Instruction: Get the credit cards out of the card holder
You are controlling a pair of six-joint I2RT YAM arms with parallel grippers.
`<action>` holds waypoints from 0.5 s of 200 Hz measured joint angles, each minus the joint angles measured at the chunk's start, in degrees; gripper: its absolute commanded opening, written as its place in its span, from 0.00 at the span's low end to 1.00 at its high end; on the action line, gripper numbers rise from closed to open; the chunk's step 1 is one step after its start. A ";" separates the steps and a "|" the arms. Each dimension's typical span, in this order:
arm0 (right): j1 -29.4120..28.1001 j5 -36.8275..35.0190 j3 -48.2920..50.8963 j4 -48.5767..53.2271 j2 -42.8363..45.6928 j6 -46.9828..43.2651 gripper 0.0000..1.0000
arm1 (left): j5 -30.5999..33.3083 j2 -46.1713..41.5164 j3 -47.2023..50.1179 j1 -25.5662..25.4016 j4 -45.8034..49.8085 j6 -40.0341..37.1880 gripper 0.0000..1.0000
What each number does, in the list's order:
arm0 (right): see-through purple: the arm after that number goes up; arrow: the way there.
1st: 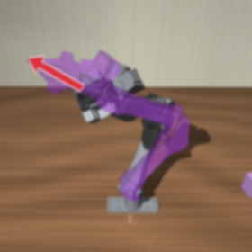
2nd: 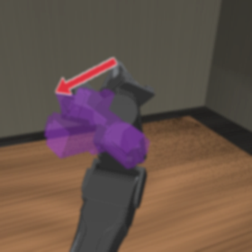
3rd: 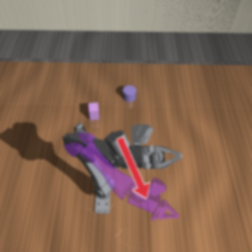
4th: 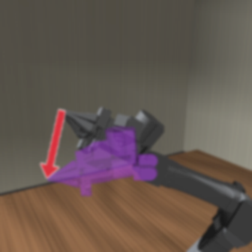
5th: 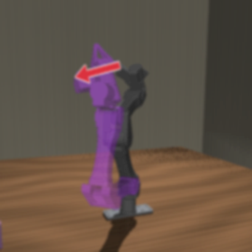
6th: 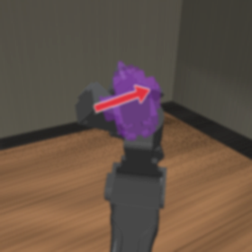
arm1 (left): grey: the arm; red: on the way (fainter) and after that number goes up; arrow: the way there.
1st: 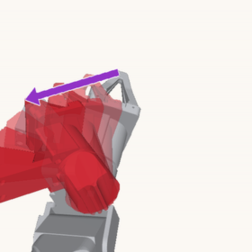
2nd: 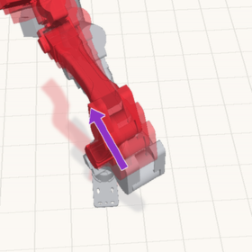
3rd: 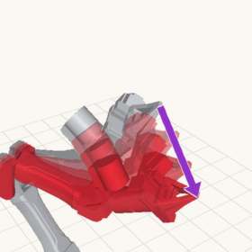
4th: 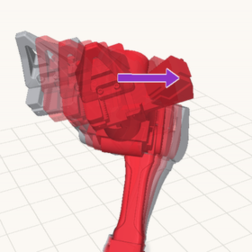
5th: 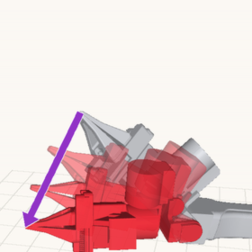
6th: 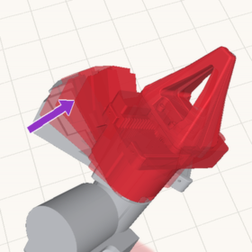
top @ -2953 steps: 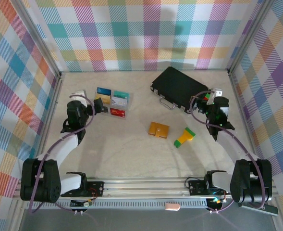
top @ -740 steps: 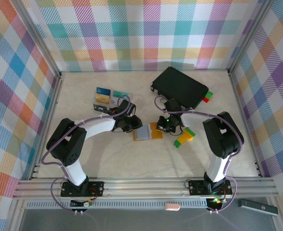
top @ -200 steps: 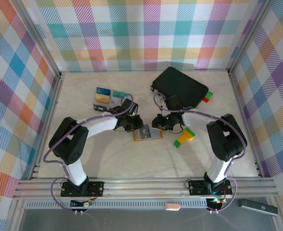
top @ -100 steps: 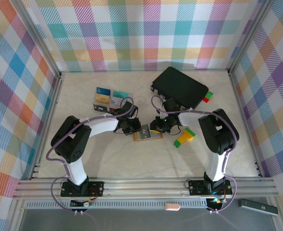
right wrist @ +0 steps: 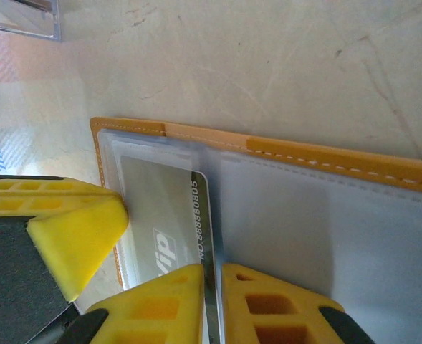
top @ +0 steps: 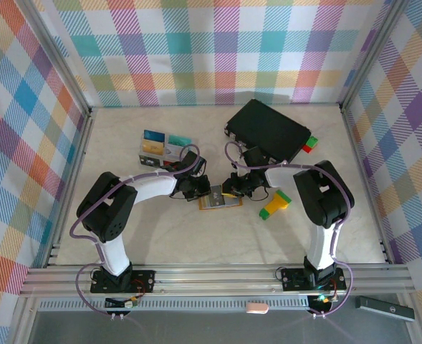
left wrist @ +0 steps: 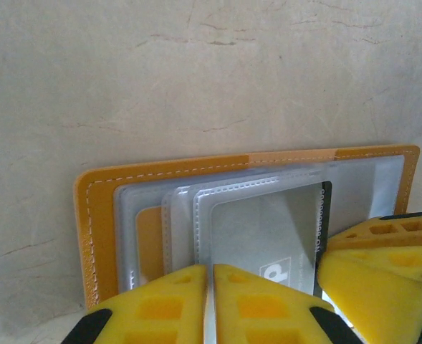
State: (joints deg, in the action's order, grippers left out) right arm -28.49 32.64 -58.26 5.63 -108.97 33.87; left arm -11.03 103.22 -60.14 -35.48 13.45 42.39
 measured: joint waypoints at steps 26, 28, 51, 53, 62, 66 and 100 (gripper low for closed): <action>0.04 0.59 0.00 -0.24 -0.37 0.00 0.10 | 0.00 0.04 0.00 0.00 -0.09 0.00 0.12; 0.04 0.66 0.00 -0.28 -0.39 0.02 0.10 | 0.00 0.07 0.00 0.00 -0.09 0.00 0.12; 0.07 1.05 0.00 -0.48 -0.48 0.22 0.06 | 0.04 0.07 0.00 0.00 -0.11 0.00 0.13; 0.09 1.07 0.00 -0.52 -0.48 0.20 0.05 | 0.09 0.07 0.00 0.00 -0.11 0.00 0.13; 0.15 1.11 0.00 -0.57 -0.48 0.22 0.04 | 0.17 0.07 0.00 0.00 -0.07 0.02 0.14; 0.26 1.11 0.00 -0.61 -0.48 0.33 0.04 | 0.17 0.07 0.02 0.00 -0.07 0.00 0.15; 0.87 0.72 0.92 -1.75 0.09 0.42 0.03 | 0.31 -0.04 0.00 0.00 -0.15 0.11 0.22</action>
State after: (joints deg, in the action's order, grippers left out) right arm -27.62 33.36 -57.34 3.88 -108.88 34.28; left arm -10.72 103.18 -60.14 -35.48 13.30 42.50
